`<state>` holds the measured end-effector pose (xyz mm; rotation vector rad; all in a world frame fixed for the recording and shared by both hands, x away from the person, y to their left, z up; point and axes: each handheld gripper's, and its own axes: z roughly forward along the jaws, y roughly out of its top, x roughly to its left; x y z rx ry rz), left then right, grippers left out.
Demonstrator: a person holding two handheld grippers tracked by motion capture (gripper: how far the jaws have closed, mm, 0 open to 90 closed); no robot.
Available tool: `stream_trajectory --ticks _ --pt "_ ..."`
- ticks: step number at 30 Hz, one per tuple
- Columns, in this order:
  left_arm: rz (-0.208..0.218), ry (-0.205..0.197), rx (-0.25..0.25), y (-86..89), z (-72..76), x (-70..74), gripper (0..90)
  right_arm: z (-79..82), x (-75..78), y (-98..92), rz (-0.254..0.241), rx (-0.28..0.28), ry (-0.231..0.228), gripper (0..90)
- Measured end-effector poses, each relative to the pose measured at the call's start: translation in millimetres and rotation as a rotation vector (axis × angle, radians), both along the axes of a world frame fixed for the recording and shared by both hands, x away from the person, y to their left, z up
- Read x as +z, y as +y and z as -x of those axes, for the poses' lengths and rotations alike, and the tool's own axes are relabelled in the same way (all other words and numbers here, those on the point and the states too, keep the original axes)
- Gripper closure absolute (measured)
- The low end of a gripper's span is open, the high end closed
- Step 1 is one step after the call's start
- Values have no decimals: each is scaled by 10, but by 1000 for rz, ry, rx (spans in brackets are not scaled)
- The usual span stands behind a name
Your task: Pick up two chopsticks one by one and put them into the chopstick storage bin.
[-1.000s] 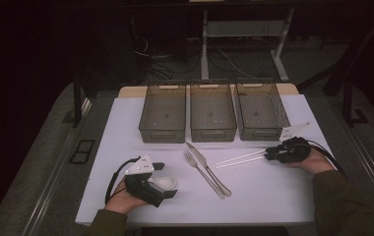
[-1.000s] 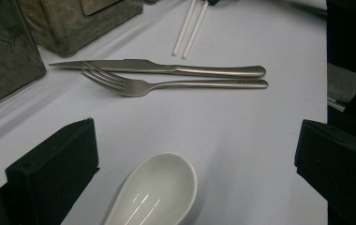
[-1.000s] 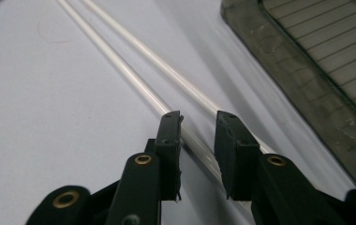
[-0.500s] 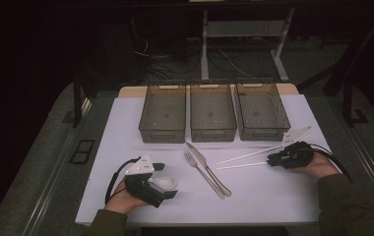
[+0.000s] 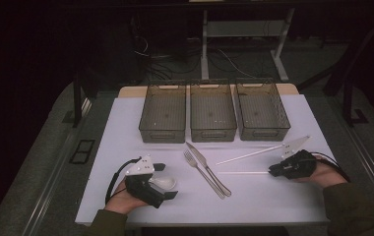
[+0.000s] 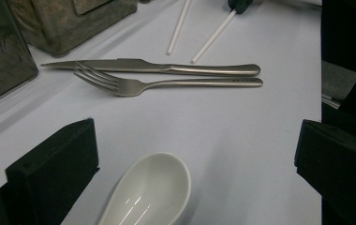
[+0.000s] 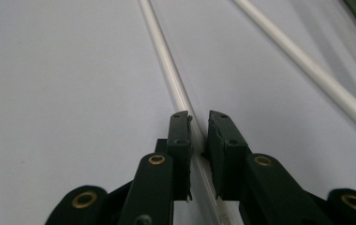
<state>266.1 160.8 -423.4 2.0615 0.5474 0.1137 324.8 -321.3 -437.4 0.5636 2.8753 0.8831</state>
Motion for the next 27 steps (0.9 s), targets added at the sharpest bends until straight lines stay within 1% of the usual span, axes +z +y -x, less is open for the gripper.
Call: stream_trajectory --ticks 1,3,5,6,7,8,10,12,13,16,20,21,23,24,26,27 --pt "-1 0 -2 0 -1 -1 0 38 3 7 3 6 0 796" --pt "-1 2 -3 -3 0 -4 0 53 2 8 5 17 -5 800" --pt "1 2 -3 -6 1 -7 0 108 8 15 12 23 -2 806" --pt "-2 3 -5 -4 0 -6 0 148 7 20 13 36 -9 812" --pt "-2 4 -5 -5 1 -6 0 148 7 20 13 36 -9 812" --pt "-1 3 -6 -5 2 -6 0 197 12 32 21 45 -12 817" --pt "1 2 -6 -7 2 -7 0 216 15 39 26 47 -13 819" --pt "-1 3 -8 -5 1 -6 0 266 17 56 36 57 -26 822" --pt "-4 3 -10 -4 1 -6 0 299 15 55 35 54 -31 824" --pt "-4 2 -10 -4 4 -6 0 331 8 46 27 45 -30 828" --pt "-1 4 -6 -1 2 -9 0 343 1 32 15 32 -31 839" --pt "1 4 -4 0 2 -9 0 343 5 28 21 32 -39 842" --pt "0 5 -1 4 1 -11 0 347 4 29 14 31 -42 842" --pt "3 4 0 6 1 -15 0 361 8 24 -8 14 -33 842" --pt "-1 3 2 12 0 -19 0 354 41 -22 -45 3 -36 842" --pt "-2 4 3 13 2 -24 0 360 75 -48 -81 -20 -30 842"
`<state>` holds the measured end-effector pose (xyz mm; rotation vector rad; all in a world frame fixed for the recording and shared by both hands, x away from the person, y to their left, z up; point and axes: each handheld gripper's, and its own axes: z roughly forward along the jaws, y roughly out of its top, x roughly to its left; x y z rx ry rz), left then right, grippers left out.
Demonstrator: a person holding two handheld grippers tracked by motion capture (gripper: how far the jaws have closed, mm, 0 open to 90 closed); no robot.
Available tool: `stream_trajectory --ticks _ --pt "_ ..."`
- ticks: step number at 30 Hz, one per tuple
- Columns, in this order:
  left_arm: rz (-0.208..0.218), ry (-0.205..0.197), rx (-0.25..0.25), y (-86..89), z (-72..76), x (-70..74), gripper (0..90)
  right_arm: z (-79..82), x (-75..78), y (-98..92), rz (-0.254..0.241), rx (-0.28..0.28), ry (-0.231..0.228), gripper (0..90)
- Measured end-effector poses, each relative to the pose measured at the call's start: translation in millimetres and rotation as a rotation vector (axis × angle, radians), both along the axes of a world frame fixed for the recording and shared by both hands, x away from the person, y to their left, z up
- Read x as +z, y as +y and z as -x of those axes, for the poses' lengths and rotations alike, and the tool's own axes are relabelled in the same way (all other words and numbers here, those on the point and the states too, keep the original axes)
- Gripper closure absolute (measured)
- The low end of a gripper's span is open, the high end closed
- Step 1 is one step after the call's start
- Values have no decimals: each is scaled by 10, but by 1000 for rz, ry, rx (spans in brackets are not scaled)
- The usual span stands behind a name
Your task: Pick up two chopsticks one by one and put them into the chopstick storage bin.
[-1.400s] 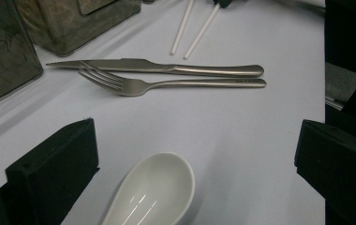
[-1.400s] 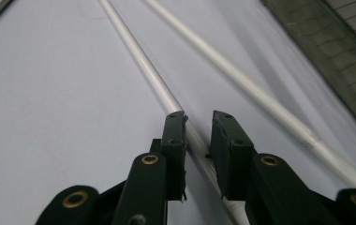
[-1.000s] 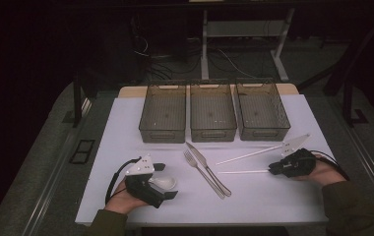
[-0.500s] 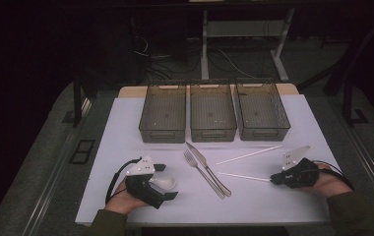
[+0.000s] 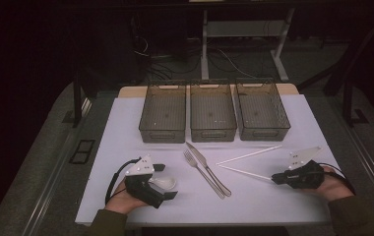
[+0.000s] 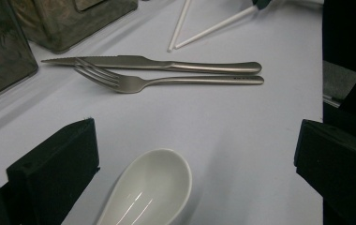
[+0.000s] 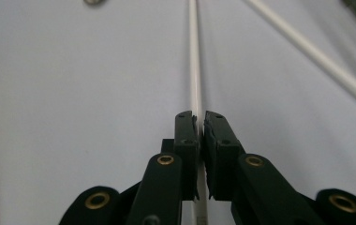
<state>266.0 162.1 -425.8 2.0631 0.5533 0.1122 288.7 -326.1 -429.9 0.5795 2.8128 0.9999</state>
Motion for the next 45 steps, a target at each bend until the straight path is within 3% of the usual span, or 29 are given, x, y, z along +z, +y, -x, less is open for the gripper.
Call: stream_trajectory --ticks 1,4,14,21,30,35,45 --pt "-2 0 -1 3 2 -3 0 2 36 -33 -51 -8 7 842" --pt "-4 3 13 31 0 -11 0 6 44 -43 -68 -22 9 843" --pt "6 4 30 54 9 -17 0 3 174 -108 -205 -83 8 843" --pt "7 -3 51 71 3 -15 0 -56 318 -12 -273 -139 26 842" --pt "14 -8 63 70 -7 -10 0 -191 506 281 -275 -211 7 842" --pt "-9 -12 61 56 -7 -9 0 -287 574 469 -276 -252 6 842" --pt "8 -16 68 49 -25 -10 0 -594 738 1004 -238 -284 13 842"
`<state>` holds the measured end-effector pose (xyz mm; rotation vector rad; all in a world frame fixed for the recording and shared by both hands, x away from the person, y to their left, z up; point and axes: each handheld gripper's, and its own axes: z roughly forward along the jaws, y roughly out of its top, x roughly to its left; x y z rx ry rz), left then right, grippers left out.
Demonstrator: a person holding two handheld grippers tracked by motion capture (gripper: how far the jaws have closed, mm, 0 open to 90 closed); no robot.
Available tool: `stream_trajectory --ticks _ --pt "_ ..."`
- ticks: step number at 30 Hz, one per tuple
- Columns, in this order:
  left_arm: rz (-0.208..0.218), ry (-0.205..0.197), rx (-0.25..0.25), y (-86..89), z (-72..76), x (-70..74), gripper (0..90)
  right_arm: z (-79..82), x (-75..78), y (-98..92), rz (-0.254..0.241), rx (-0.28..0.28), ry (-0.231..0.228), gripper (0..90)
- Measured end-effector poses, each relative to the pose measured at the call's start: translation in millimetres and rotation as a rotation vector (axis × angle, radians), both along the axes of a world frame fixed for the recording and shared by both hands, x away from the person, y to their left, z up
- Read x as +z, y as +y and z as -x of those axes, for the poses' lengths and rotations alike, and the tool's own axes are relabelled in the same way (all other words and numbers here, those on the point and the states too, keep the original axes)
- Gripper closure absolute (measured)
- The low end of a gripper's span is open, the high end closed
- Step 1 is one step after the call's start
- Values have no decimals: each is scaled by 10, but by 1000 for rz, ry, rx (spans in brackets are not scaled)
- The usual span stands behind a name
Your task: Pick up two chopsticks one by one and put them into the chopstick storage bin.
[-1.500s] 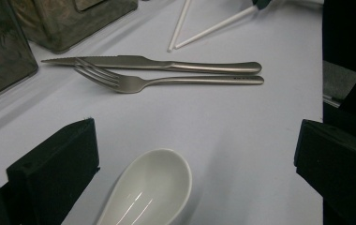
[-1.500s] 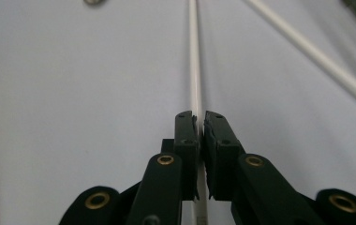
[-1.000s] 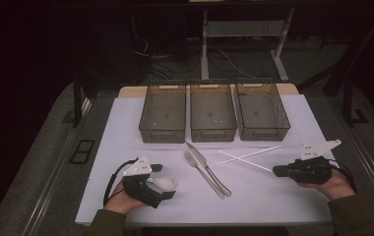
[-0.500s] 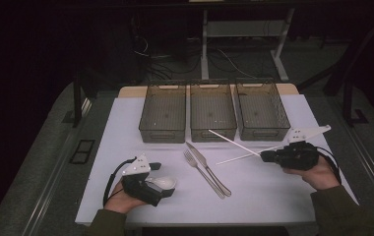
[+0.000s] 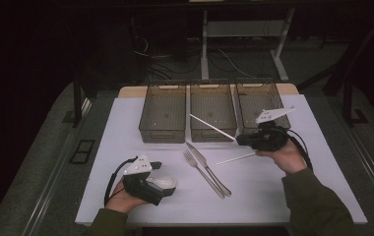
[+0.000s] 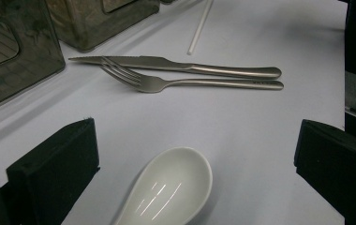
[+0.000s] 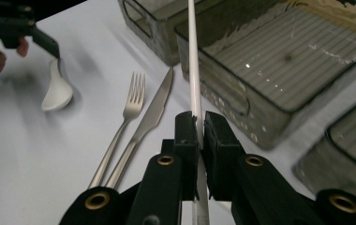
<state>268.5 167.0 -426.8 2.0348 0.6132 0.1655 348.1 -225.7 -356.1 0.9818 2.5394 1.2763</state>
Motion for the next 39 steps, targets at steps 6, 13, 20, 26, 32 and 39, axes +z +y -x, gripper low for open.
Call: stream_trajectory --ticks 6,13,20,26,32,39 --pt "-1 -4 -8 -20 12 10 0 -206 61 308 13 -32 8 841" --pt "6 -5 -12 -52 14 4 0 -430 94 641 40 -53 17 842" --pt "13 -4 -10 -54 17 8 0 -662 120 939 63 -73 31 842" --pt "21 -4 -16 -62 19 14 0 -861 144 1212 86 -94 38 841" --pt "24 -8 -26 -67 24 24 0 -1043 138 1492 112 -104 47 841" --pt "32 -7 -33 -77 31 31 0 -1243 65 1746 156 -150 69 841"
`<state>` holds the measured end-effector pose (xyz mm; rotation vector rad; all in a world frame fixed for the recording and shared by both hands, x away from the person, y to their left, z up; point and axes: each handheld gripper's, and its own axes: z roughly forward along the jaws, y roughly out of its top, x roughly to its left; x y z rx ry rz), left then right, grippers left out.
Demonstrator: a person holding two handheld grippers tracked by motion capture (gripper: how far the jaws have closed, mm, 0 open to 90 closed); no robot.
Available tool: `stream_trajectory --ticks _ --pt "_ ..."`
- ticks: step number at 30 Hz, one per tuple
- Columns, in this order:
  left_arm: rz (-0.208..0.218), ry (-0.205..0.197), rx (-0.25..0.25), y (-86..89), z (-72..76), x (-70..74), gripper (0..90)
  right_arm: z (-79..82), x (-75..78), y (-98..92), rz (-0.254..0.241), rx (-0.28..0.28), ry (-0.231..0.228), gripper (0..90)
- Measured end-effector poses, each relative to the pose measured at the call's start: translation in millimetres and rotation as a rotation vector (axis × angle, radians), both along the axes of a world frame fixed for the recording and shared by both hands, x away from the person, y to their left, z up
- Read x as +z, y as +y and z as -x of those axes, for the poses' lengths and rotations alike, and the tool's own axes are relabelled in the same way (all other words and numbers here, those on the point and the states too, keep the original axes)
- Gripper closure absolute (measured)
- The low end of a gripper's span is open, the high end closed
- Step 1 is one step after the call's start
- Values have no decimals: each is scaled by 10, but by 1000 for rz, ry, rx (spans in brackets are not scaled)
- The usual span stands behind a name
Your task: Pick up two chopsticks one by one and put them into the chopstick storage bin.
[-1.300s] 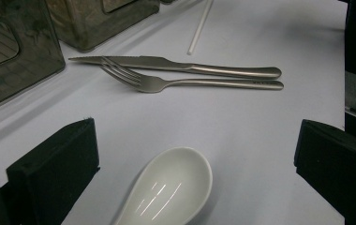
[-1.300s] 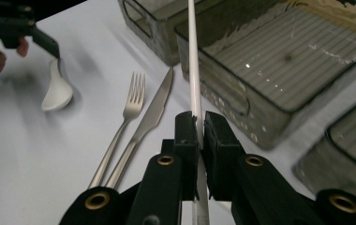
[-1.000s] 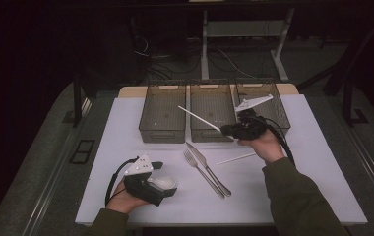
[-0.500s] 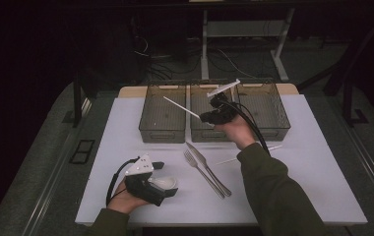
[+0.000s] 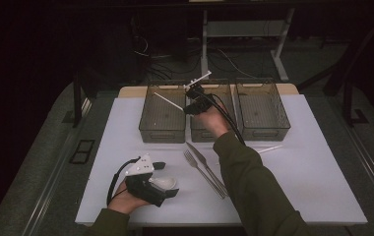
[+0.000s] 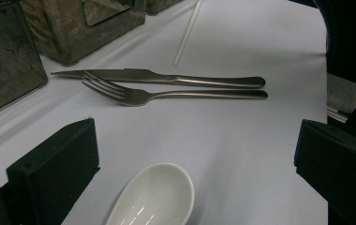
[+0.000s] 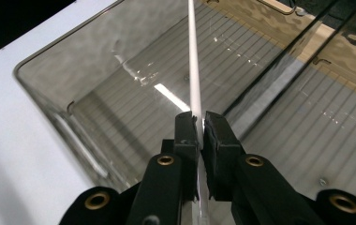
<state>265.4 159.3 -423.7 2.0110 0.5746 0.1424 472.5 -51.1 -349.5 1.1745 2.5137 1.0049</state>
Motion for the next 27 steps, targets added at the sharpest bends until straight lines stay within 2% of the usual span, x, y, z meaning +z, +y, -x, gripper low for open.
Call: stream_trajectory --ticks 8,13,17,22,27 --pt "-1 -4 -9 -3 1 4 0 -127 -96 227 -4 -22 25 840" --pt "-1 -3 -11 -14 6 5 0 -138 -188 336 -5 -29 40 839" --pt "-3 -4 -15 -15 7 6 0 -130 -220 381 -20 -8 35 827" --pt "-3 -3 -17 -17 6 3 0 -115 -171 346 -39 23 17 704" --pt "-13 -8 -20 -13 2 3 0 -72 -89 221 -78 54 11 594"
